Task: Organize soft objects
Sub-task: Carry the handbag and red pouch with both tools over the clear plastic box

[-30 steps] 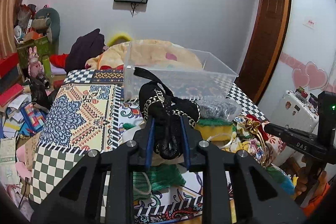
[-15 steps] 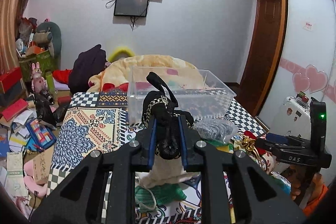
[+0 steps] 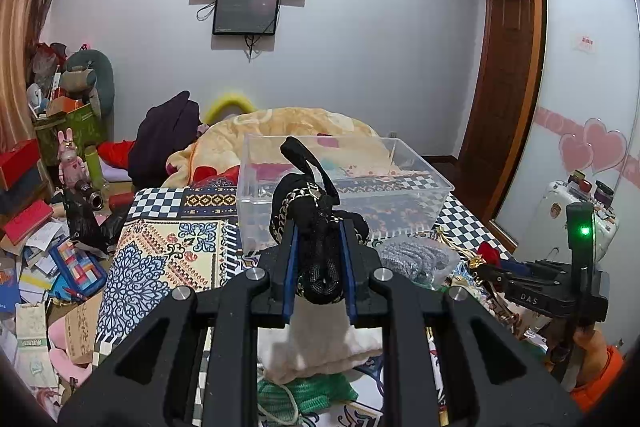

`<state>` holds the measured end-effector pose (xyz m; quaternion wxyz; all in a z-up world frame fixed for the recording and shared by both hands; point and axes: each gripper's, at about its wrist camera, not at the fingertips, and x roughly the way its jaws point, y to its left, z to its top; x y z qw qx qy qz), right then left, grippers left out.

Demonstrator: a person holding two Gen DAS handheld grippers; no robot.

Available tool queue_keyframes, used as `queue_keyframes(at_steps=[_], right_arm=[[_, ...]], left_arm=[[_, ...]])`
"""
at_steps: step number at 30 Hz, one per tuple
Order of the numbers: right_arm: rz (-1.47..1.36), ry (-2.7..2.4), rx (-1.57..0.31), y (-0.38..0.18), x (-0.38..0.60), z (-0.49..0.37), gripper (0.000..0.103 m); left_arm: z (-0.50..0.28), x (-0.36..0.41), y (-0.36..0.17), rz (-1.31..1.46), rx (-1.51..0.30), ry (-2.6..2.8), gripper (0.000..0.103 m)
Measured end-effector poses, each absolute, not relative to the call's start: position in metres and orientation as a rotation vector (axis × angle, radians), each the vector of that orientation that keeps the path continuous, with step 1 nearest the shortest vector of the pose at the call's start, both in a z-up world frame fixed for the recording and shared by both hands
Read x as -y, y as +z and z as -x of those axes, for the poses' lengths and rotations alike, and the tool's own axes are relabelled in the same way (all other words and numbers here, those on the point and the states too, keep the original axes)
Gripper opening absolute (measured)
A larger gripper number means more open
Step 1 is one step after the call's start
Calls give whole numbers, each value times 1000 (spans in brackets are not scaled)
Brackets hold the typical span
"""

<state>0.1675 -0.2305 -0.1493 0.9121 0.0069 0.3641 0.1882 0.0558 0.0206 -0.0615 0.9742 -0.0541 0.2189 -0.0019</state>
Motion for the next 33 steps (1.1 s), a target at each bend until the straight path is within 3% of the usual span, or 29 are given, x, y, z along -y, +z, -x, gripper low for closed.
queue_keyframes(at_steps=[6, 16, 33], right_arm=[[-36, 424, -710, -133, 230, -165, 17], [-59, 525, -526, -58, 206, -173, 17], [17, 620, -489, -33, 139, -231, 17]], left_arm=[[-70, -26, -53, 102, -426, 6, 19], [-115, -38, -33, 90, -405, 17, 19], [-202, -59, -57, 159, -592, -32, 19]])
